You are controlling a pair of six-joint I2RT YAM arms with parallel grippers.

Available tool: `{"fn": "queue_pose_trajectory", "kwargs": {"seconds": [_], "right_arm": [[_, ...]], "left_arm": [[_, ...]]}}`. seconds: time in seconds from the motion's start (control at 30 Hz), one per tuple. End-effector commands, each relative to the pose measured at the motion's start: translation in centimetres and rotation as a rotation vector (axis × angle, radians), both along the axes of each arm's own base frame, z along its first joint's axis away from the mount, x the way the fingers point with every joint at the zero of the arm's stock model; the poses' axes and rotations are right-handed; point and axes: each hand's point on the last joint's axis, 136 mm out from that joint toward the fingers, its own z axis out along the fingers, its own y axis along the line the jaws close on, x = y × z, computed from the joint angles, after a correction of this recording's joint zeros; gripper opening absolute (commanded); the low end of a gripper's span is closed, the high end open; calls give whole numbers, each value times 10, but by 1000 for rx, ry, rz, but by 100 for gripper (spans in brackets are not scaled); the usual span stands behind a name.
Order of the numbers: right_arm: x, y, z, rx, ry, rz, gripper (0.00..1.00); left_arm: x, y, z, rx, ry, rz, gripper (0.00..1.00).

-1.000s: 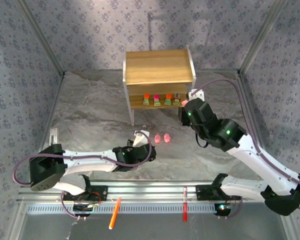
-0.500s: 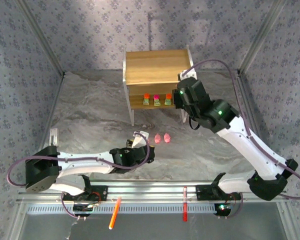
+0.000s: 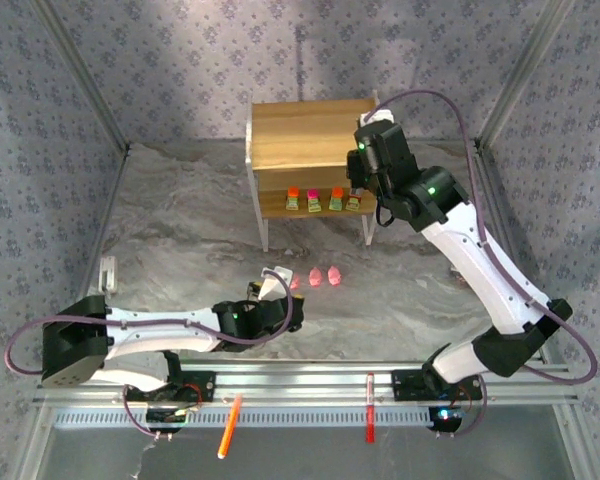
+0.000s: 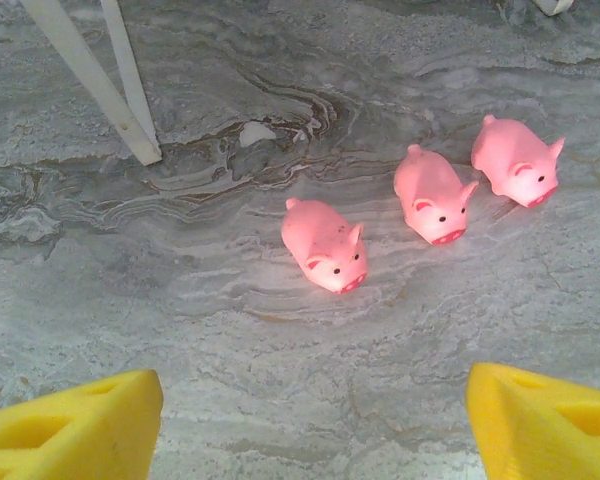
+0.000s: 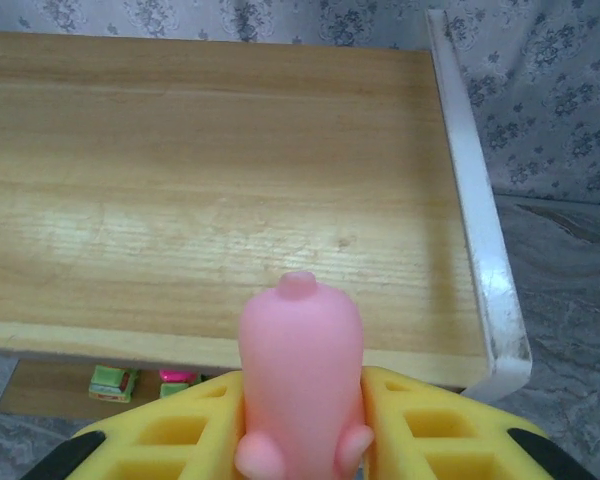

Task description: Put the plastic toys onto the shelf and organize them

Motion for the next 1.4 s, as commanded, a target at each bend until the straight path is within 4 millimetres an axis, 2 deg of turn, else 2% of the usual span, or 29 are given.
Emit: {"fn": "queue_pose_trajectory", "kwargs": {"seconds": [0.0,0.17,0.43,1.37], "right_arm": [[8,-5,3,-17,8,1,32],[22,-7,-5,-22,31,-9,31],[33,-7,-10,-26,45,-24,32],[39,-7,-20,-63,77,-50,33]], "left_arm": [[0,3,9,-4,-30,3,80],[-1,4,9,-10,-31,4,79],[-2,5,6,-14,-26,9,79],[-2,12,6,-16,-30,28,80]]}}
